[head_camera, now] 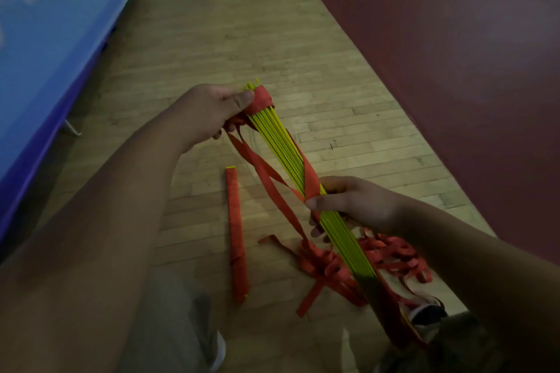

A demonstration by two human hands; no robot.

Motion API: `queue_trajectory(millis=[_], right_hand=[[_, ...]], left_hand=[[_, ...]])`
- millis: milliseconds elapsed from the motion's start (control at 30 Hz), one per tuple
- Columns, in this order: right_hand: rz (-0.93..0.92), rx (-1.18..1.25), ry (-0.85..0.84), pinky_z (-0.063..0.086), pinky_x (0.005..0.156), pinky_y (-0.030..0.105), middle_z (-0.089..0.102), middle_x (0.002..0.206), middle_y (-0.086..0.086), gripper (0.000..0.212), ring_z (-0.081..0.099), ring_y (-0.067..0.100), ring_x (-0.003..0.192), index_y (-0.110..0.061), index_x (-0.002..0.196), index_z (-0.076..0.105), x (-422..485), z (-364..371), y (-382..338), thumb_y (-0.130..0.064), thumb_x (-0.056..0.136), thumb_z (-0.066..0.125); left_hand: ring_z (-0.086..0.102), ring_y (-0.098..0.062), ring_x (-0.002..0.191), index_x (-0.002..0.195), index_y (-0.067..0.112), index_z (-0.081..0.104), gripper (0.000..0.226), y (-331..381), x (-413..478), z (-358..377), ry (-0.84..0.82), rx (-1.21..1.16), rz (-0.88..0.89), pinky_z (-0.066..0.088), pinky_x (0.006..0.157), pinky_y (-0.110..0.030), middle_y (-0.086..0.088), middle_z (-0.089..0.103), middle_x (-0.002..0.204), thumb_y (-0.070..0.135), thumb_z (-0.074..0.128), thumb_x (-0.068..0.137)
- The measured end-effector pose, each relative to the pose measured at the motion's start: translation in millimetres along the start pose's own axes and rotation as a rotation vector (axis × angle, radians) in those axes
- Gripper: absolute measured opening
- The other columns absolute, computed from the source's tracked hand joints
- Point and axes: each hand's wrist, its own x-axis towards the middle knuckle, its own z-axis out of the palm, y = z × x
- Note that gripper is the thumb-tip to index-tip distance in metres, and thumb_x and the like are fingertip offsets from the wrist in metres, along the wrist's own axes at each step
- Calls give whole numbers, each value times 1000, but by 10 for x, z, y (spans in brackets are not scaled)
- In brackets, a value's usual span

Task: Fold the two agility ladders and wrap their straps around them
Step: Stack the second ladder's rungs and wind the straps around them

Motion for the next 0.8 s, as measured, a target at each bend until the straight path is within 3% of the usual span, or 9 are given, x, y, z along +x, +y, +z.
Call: queue_trajectory(millis=[100, 200, 367, 467, 600, 733, 800], right_hand=[[6, 3, 79, 67, 92, 49, 81, 108, 12, 28, 82, 33, 101, -15, 120, 74, 4, 40, -8, -32, 100, 81], [11, -109, 205, 64, 98, 56, 84, 103, 6, 33, 83, 26, 95, -21, 116, 76, 64, 57, 15, -40, 93, 88], [17, -322, 408, 64, 90, 51, 80, 90, 1, 34, 78, 21, 87, -27, 100, 75, 142, 73, 52, -53, 84, 91], [24, -428, 477, 63, 81, 45, 75, 88, 1, 34, 73, 20, 84, -27, 97, 73, 161, 113, 70, -55, 85, 89], [27, -494, 534, 64, 77, 41, 74, 89, -6, 31, 72, 14, 82, -31, 104, 71, 162, 183, 84, -56, 91, 83], [58, -545, 582, 65, 78, 44, 73, 91, -4, 30, 72, 16, 83, -30, 106, 70, 177, 187, 69, -56, 95, 78], [71, -566, 584, 66, 79, 46, 73, 91, -5, 31, 72, 17, 83, -31, 107, 70, 187, 181, 74, -58, 94, 78]], left_hand=[[64, -10, 60, 95, 21, 83, 48, 10, -14, 10, 20, 44, -77, 44, 58, -30, -1, 74, 73, 62, 60, 105], [68, -8, 54, 85, 18, 78, 57, 65, -35, 27, 43, 133, -155, 46, 55, -29, 6, 70, 60, 68, 57, 104], [73, -14, 57, 86, 13, 80, 70, 121, -48, 61, 48, 276, -242, 48, 56, -30, -1, 75, 65, 75, 52, 102], [80, -23, 71, 88, 11, 82, 71, 145, -51, 99, 43, 288, -293, 52, 60, -31, -5, 79, 71, 74, 52, 102], [73, -22, 62, 91, 18, 81, 55, 262, -100, 188, 48, 343, -300, 55, 61, -28, -1, 77, 62, 64, 56, 106], [77, -25, 78, 109, 24, 79, 28, 307, -146, 201, -25, 167, -303, 56, 57, -26, -10, 82, 81, 49, 67, 105], [76, -17, 69, 108, 19, 78, 23, 296, -147, 183, -53, 102, -309, 54, 49, -22, -11, 81, 81, 41, 70, 106]])
